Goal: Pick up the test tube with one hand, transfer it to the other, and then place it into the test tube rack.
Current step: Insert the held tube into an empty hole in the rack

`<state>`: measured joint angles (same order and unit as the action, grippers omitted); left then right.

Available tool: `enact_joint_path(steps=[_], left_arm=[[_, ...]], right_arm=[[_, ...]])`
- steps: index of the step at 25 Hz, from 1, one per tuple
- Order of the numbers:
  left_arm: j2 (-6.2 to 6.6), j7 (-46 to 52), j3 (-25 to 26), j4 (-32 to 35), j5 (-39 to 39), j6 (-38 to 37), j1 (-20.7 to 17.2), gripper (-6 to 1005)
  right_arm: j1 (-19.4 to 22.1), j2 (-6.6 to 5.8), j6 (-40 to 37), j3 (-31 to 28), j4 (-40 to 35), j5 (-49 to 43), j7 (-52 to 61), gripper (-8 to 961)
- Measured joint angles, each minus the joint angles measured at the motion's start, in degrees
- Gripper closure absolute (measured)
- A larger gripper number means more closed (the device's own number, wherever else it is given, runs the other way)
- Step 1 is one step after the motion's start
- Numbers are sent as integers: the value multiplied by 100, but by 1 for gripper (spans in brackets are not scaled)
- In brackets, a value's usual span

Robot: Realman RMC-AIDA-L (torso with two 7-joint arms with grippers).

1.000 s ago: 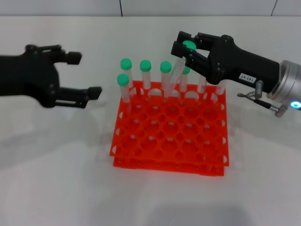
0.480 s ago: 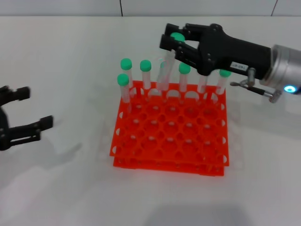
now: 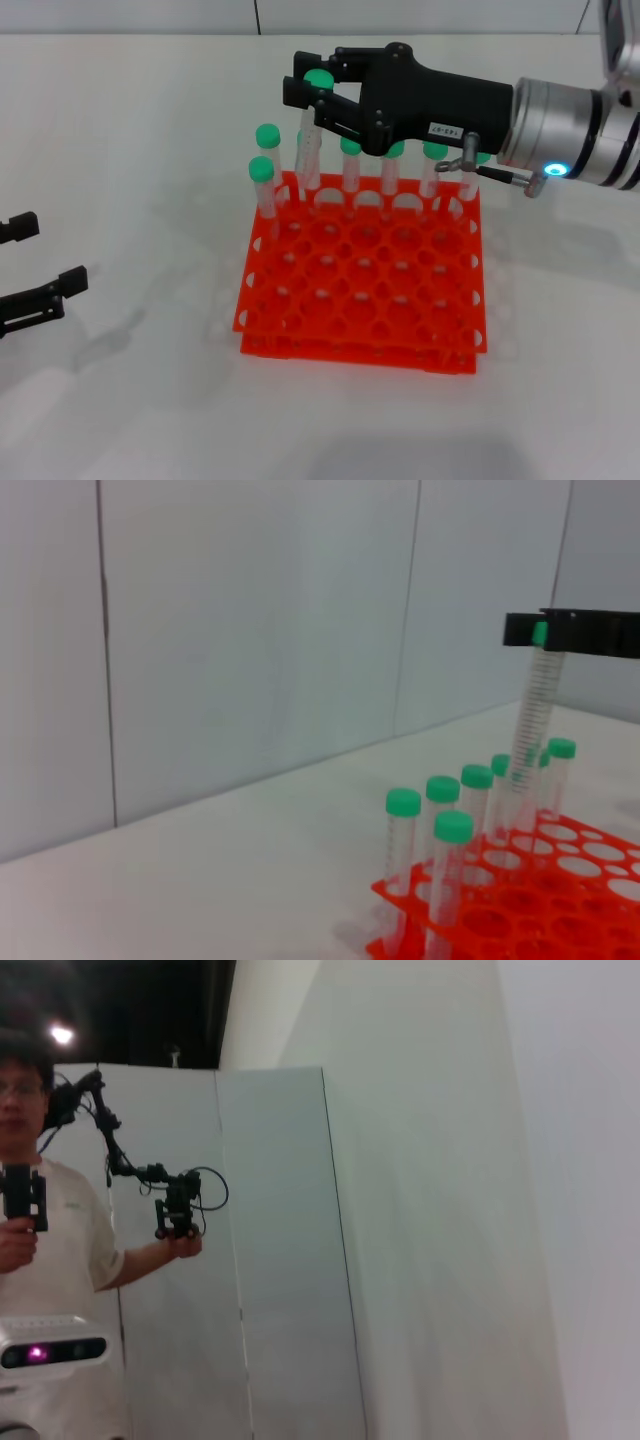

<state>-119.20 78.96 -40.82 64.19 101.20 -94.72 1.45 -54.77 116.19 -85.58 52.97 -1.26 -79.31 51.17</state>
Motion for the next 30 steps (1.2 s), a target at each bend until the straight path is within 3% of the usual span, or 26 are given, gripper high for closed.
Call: enact_joint_path(steps=[20, 25, 30], left_arm=[[0, -9, 14, -290, 49, 59, 217, 105], [-3, -12, 14, -293, 49, 59, 214, 106], [-6, -21, 13, -294, 49, 58, 207, 106]], right_arm=[[-218, 0, 322, -162, 808, -50, -883, 642], [-367, 0, 497, -399, 1086, -108, -1056, 639], [-409, 0, 678, -1194, 1148, -929, -1079, 636]])
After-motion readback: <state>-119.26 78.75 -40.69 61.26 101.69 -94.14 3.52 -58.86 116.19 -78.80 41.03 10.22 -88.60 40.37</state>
